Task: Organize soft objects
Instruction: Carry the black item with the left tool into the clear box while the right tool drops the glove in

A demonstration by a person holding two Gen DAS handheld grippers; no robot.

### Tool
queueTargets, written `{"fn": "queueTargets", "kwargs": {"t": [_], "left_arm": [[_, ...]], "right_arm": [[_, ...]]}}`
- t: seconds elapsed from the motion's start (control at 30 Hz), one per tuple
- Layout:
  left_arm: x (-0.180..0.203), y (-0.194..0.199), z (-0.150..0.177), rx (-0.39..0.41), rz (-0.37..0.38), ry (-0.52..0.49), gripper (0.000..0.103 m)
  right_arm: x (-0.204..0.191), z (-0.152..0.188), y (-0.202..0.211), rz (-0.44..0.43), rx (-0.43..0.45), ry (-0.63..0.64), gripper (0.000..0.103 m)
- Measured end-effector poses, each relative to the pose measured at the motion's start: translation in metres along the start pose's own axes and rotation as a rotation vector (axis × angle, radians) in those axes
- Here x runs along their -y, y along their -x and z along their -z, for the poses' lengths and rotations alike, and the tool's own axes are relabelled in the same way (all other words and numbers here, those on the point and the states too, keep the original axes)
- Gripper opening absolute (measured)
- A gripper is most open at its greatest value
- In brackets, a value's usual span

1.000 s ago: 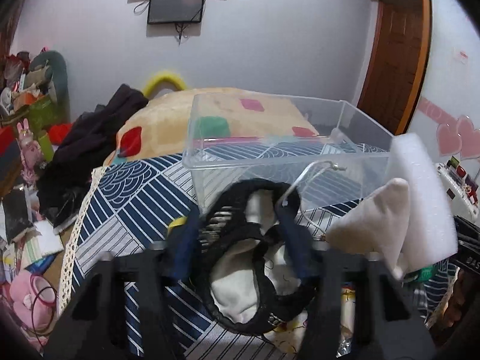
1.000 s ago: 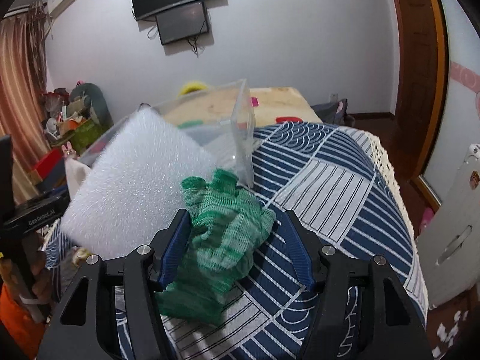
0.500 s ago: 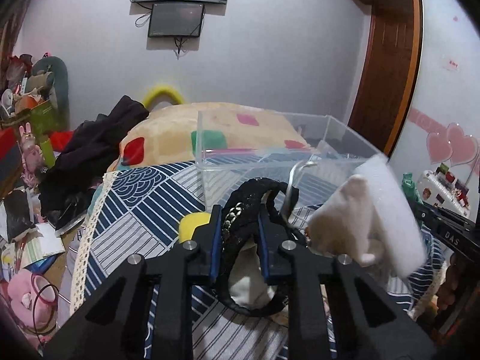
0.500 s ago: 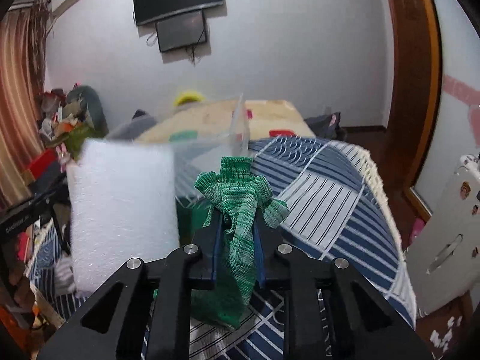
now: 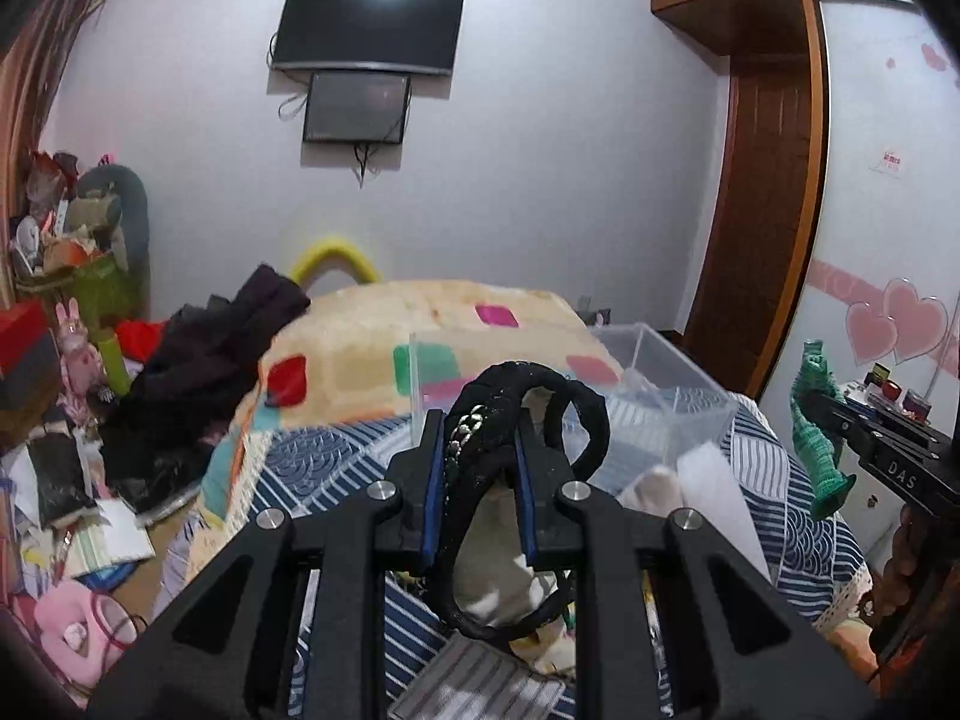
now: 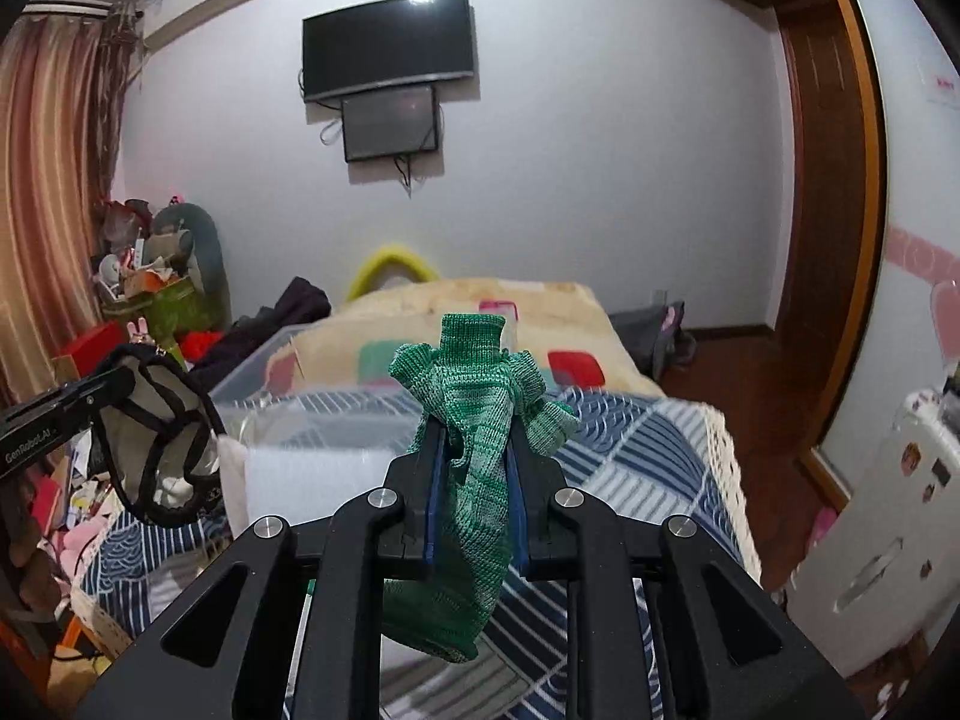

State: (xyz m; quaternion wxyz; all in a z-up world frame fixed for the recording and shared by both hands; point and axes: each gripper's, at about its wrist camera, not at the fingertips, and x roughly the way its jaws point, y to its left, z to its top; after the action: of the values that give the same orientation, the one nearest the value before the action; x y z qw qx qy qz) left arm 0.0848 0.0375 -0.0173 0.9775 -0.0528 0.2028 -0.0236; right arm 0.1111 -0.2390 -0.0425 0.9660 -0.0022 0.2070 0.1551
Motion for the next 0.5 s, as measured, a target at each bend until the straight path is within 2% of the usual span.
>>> {"fn": "queueTargets", "kwargs": {"t": [0.2,0.5], "left_arm": [[-0.004,-0.005,-0.026,0.039,-0.018,-0.008,0.020],[-0.012,-0.033,-0.056,0.035,-0.009,0.004,0.020]], "right_arm": [[-0.008,-0.015,-0.006,-0.022,0.039,0.029,0.016],[-0.023,-0.038,-0.025,-0.055,0.092,0.059,0.016]]}}
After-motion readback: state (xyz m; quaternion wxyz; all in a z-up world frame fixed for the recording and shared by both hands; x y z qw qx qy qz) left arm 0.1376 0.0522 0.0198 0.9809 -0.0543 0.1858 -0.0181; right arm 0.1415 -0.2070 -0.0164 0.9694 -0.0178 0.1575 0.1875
